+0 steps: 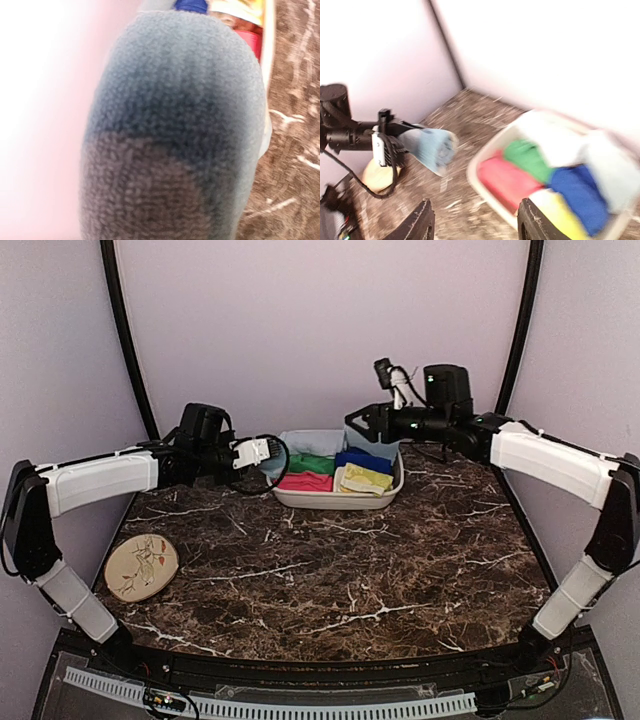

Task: Roll the towels
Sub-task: Pass from the right arm to the left, then place the towel in the storage box, then reset both arms

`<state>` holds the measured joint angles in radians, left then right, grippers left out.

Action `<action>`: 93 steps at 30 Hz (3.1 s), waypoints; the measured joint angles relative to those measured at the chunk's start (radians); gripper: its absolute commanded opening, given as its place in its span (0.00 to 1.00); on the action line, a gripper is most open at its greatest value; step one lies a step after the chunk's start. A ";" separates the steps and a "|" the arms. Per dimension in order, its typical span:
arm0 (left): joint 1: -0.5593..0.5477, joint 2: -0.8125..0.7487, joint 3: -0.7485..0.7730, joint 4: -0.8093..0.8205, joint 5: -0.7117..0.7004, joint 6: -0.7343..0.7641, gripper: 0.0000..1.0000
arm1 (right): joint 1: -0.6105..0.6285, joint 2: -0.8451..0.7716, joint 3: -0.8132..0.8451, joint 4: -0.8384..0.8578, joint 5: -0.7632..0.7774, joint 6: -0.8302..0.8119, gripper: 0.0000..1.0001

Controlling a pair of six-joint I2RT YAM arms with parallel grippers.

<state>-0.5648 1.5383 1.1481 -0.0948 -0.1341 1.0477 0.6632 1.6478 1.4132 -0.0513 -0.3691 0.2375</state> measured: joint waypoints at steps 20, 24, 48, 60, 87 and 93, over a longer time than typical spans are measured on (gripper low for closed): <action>0.027 0.768 0.657 0.089 0.029 0.092 0.56 | -0.098 -0.413 -0.408 -0.107 0.449 -0.027 0.59; 0.025 0.788 0.681 0.055 0.033 0.118 0.78 | -0.101 -0.441 -0.418 -0.114 0.452 -0.018 0.59; 0.021 0.684 0.872 -0.438 0.120 0.082 0.99 | -0.108 -0.495 -0.422 -0.138 0.421 0.006 1.00; 0.180 0.315 0.612 -0.316 0.081 -0.328 0.99 | -0.134 -0.538 -0.534 -0.139 0.579 0.011 1.00; 0.587 -0.031 -0.801 1.053 0.330 -0.902 0.99 | -0.447 -0.599 -1.313 0.889 1.077 -0.202 1.00; 0.591 0.021 -0.940 1.313 0.282 -0.933 0.99 | -0.525 -0.300 -1.270 1.115 0.887 -0.225 1.00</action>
<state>0.0261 1.5597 0.2081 1.2179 0.1474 0.1143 0.1383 1.3479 0.1436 1.0641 0.5179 0.0124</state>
